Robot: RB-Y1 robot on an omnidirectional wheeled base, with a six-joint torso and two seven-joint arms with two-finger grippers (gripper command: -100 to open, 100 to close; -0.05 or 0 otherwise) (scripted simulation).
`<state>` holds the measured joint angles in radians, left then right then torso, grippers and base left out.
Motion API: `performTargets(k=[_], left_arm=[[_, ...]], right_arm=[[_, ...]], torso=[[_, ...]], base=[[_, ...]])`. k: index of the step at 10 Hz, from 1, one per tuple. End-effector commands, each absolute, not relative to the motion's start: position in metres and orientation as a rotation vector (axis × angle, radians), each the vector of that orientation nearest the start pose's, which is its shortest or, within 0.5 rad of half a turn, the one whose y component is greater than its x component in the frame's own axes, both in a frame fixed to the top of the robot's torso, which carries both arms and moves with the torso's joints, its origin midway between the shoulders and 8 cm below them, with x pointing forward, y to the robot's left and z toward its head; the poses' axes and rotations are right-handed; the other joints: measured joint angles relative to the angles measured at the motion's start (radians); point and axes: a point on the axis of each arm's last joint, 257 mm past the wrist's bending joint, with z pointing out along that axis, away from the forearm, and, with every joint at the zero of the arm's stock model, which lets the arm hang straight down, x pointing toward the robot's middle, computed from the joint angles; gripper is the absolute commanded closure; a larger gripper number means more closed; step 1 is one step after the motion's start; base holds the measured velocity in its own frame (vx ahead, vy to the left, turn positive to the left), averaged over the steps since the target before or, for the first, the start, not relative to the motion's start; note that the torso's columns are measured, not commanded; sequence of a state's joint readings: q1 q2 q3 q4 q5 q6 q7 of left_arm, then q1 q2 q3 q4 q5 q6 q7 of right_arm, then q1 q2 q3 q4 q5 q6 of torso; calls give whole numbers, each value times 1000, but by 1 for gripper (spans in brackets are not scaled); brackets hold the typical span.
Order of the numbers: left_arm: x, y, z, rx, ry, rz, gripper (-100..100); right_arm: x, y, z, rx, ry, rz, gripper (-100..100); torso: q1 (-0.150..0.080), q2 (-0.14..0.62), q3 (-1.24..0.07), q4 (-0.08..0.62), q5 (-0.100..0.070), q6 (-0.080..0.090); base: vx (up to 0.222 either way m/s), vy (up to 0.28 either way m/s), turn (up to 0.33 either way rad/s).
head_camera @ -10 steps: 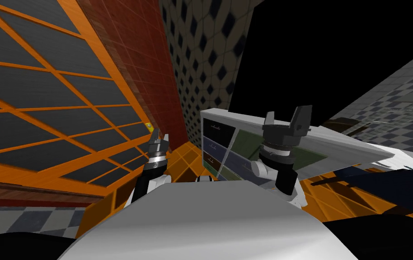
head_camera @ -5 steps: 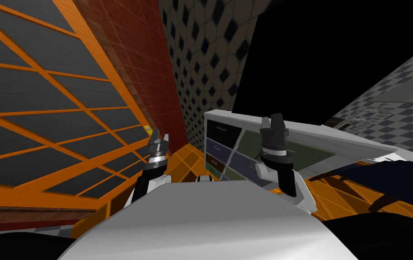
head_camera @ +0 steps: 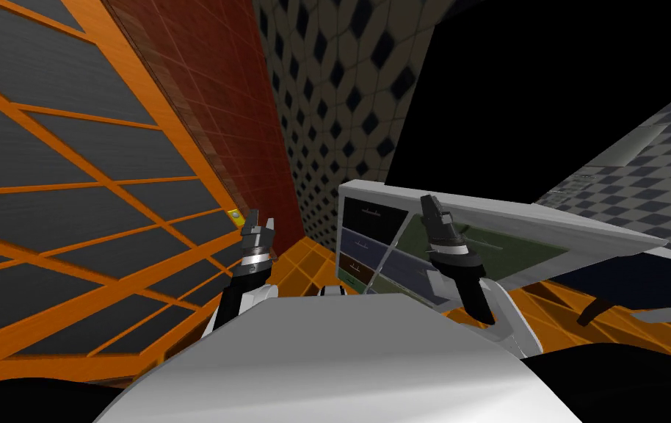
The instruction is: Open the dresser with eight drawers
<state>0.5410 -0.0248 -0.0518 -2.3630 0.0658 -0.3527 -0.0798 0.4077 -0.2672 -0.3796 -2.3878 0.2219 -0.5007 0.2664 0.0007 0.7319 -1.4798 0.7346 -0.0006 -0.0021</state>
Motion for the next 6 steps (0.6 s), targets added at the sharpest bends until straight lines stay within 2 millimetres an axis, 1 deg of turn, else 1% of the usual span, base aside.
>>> performTargets(k=[1,3,4,6], left_arm=[[350,277,19,-771,648,-1288,0],[350,277,19,-771,648,-1288,0],[350,277,19,-771,648,-1288,0],[350,277,19,-771,648,-1288,0]], right_arm=[[324,-323,99,-54,835,383,-100],[332,-338,84,-111,905,227,-100],[335,-347,77,-141,939,146,-100],[340,-368,62,-201,1003,-13,-100]], torso=[[-1,-2,-1,-1,0,0],[-1,-2,-1,-2,-1,-1],[-2,-2,-1,-1,-1,-1],[-1,-4,-3,-2,-1,-1]], base=[[77,192,-133],[48,195,-119],[93,180,-130],[67,198,-135]])
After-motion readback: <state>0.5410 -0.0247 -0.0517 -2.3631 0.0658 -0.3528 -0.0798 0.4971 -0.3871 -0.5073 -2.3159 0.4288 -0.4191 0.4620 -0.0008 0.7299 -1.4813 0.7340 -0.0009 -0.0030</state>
